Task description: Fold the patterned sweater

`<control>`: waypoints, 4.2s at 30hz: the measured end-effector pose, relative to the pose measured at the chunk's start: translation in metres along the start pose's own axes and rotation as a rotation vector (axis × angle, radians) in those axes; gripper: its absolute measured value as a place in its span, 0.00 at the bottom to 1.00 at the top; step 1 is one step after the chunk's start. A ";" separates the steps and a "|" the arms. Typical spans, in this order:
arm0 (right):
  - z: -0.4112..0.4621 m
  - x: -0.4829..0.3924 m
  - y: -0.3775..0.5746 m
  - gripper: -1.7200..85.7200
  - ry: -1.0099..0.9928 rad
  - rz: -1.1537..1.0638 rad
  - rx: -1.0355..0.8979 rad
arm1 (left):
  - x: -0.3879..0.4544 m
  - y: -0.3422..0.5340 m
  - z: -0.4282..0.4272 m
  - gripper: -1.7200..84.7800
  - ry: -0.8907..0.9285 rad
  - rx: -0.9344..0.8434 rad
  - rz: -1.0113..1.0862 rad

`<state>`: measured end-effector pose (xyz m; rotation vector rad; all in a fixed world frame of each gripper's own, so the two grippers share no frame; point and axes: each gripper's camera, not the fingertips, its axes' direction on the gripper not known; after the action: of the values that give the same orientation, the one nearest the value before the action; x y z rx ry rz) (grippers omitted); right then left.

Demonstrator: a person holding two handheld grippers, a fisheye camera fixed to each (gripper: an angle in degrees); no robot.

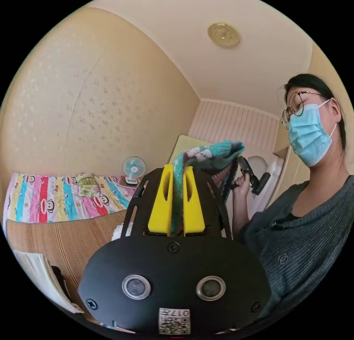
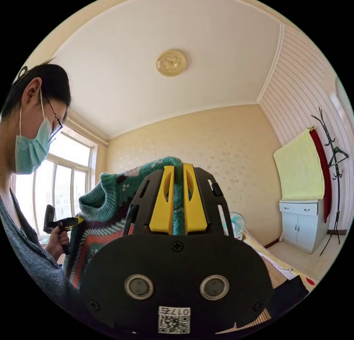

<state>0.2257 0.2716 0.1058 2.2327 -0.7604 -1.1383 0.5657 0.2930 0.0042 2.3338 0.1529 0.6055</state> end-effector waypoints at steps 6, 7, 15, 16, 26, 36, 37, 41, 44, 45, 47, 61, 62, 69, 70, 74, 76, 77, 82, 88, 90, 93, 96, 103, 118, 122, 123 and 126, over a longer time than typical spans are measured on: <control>0.123 -0.003 0.002 0.06 0.099 -0.088 -0.210 | 0.009 -0.050 0.007 0.08 -0.397 0.206 0.191; 0.175 0.007 0.010 0.06 0.114 -0.111 -0.336 | -0.008 -0.060 0.025 0.08 -0.456 0.193 0.224; 0.508 0.122 0.220 0.09 0.041 0.085 -1.384 | -0.337 -0.099 0.251 0.09 -0.544 -0.592 -0.234; 0.518 0.132 0.256 0.10 0.003 0.139 -1.492 | -0.378 -0.076 0.266 0.09 -0.630 -0.689 -0.291; 0.450 0.137 0.530 0.04 -0.125 -0.040 -2.311 | -0.464 0.206 0.289 0.06 -0.430 -1.331 -0.639; 0.509 0.146 0.574 0.03 -0.139 -0.329 -2.260 | -0.502 0.269 0.344 0.02 -0.426 -1.603 -0.498; 0.514 0.156 0.576 0.03 -0.112 -0.291 -2.242 | -0.506 0.279 0.346 0.02 -0.441 -1.664 -0.467; 0.496 0.187 0.605 0.02 -0.062 -0.240 -2.400 | -0.505 0.311 0.323 0.01 -0.502 -1.752 -0.434; 0.472 0.203 0.597 0.02 -0.069 -0.174 -2.397 | -0.491 0.306 0.299 0.01 -0.556 -1.676 -0.472; 0.462 0.206 0.591 0.02 -0.081 -0.178 -2.406 | -0.486 0.307 0.296 0.01 -0.549 -1.694 -0.472; 0.444 0.208 0.583 0.02 -0.115 -0.184 -2.425 | -0.458 0.317 0.286 0.01 -0.532 -1.784 -0.418; 0.425 0.302 0.520 0.02 -0.281 0.261 -2.482 | -0.504 0.254 0.132 0.15 -0.929 -1.250 -0.773; 0.426 0.307 0.517 0.02 -0.273 0.260 -2.488 | -0.518 0.270 0.131 0.15 -0.871 -1.299 -0.833; 0.431 0.343 0.489 0.02 -0.225 0.172 -2.514 | -0.560 0.281 0.105 0.11 -0.730 -1.387 -1.005; 0.432 0.349 0.484 0.02 -0.199 0.185 -2.500 | -0.564 0.275 0.092 0.10 -0.668 -1.375 -1.037; 0.430 0.370 0.473 0.02 -0.165 0.290 -2.449 | -0.577 0.241 0.038 0.08 -0.261 -1.235 -1.175; 0.425 0.384 0.468 0.02 -0.139 0.434 -2.408 | -0.578 0.213 0.017 0.08 -0.100 -1.158 -1.175; 0.423 0.387 0.467 0.02 -0.139 0.477 -2.391 | -0.578 0.187 0.005 0.07 -0.012 -1.089 -1.156; 0.404 0.409 0.462 0.02 -0.146 0.788 -2.242 | -0.581 0.057 -0.014 0.07 0.116 -0.815 -0.962; 0.382 0.429 0.463 0.03 -0.119 1.015 -2.102 | -0.568 -0.029 0.105 0.08 0.170 -0.729 -0.808; 0.378 0.438 0.459 0.04 -0.118 1.086 -2.027 | -0.557 -0.024 0.157 0.10 0.168 -0.767 -0.778; 0.369 0.455 0.451 0.06 -0.105 1.216 -1.878 | -0.537 0.004 0.204 0.13 0.029 -0.718 -0.817; 0.354 0.476 0.447 0.11 -0.056 1.353 -1.747 | -0.507 0.036 0.212 0.10 0.051 -0.637 -0.793; 0.387 0.448 0.408 0.15 0.125 0.390 -2.018 | -0.478 0.172 0.177 0.11 0.000 -0.875 -1.035; 0.382 0.487 0.447 0.07 -0.079 0.416 -2.224 | -0.391 0.258 0.176 0.10 -0.134 -1.110 -0.932; 0.367 0.513 0.417 0.06 -0.460 1.011 -1.852 | -0.360 0.261 0.209 0.11 -0.046 -1.200 -0.768; 0.363 0.519 0.402 0.05 -0.599 1.198 -1.638 | -0.355 0.262 0.213 0.11 -0.025 -1.205 -0.749; 0.357 0.524 0.370 0.05 -0.854 1.450 -1.198 | -0.327 0.260 0.235 0.15 0.045 -1.205 -0.608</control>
<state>0.0929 -0.4143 -0.1197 -0.0557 -1.1660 -1.0963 0.3709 -0.1336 -0.0968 1.0242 0.3732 0.2843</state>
